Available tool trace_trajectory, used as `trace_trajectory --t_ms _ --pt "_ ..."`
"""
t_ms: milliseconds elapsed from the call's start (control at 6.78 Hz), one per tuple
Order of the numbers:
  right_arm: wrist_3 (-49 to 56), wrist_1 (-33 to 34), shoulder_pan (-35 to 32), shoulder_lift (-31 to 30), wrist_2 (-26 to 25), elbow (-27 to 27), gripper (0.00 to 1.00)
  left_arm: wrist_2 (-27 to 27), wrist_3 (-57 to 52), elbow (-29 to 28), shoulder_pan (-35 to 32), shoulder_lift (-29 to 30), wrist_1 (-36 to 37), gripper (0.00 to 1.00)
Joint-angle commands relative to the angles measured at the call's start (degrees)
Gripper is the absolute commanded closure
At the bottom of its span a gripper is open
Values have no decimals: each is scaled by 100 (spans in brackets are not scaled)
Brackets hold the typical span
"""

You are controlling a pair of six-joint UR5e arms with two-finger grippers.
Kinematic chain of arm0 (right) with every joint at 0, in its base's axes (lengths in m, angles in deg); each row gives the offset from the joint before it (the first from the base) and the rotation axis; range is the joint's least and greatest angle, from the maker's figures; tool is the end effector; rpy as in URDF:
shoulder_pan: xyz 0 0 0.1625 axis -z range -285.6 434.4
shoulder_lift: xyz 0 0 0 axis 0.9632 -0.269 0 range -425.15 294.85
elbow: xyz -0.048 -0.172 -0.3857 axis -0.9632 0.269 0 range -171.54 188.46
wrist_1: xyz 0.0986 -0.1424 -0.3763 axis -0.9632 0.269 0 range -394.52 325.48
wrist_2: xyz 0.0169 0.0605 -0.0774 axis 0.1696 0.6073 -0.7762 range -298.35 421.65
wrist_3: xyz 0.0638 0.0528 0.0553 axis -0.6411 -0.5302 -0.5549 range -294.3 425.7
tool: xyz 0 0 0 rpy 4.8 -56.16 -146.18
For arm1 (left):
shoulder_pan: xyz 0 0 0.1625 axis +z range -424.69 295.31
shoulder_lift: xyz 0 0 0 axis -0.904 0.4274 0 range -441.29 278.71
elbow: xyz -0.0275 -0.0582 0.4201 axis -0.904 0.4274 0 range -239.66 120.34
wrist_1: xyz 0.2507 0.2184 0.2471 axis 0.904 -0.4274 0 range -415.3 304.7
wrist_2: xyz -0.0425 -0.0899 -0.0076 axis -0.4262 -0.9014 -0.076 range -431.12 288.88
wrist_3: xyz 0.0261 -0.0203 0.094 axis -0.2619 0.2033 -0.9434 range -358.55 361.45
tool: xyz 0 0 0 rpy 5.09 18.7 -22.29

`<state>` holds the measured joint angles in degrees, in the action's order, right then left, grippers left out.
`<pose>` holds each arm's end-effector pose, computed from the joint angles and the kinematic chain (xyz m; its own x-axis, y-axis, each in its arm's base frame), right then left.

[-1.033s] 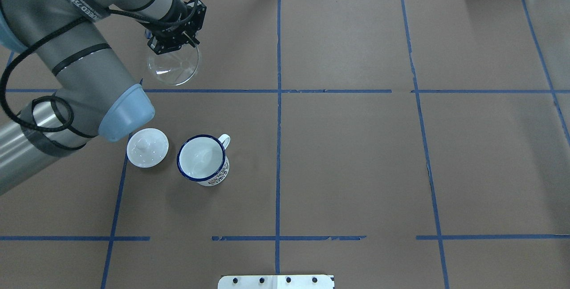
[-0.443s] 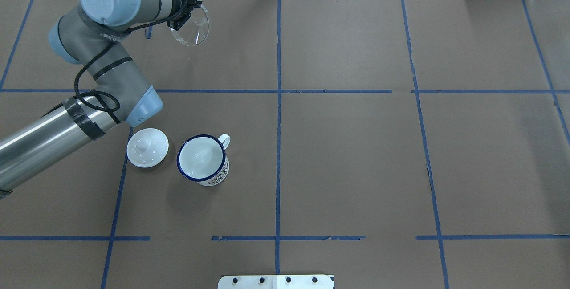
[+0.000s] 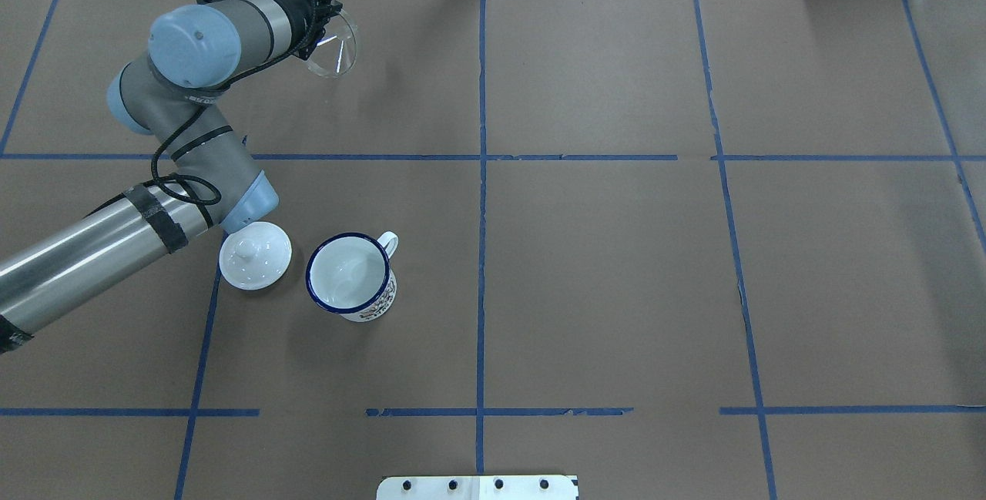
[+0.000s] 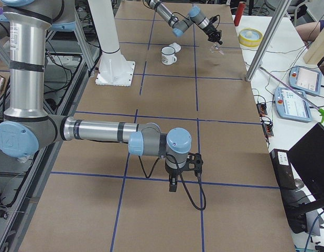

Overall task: Remove funnel from cup
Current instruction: 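Carry the funnel farther from the robot and release it on the table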

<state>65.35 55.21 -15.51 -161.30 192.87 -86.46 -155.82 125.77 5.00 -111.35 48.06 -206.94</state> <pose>0.0670 -0.4451 0.6701 0.7522 0.0159 0.6587 -0.0029 0.9998 -0.0207 0.4255 -0.6584 0.3242 -0.3021 -0.4978 -0.8130 0.7447 0.4091 -0.5273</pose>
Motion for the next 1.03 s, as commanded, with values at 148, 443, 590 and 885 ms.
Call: trace_trajectory --t_ms 148,443,590,885 --pt "0 0 0 0 0 0 0 6 49 -244 78 -6 -499 43" --pt "0 0 0 0 0 0 0 -98 -65 612 69 -460 -403 1" --pt "0 0 0 0 0 0 0 -595 -100 1523 78 -1064 103 1" --pt "0 0 0 0 0 0 0 -1047 -101 2766 113 -1437 1864 1"
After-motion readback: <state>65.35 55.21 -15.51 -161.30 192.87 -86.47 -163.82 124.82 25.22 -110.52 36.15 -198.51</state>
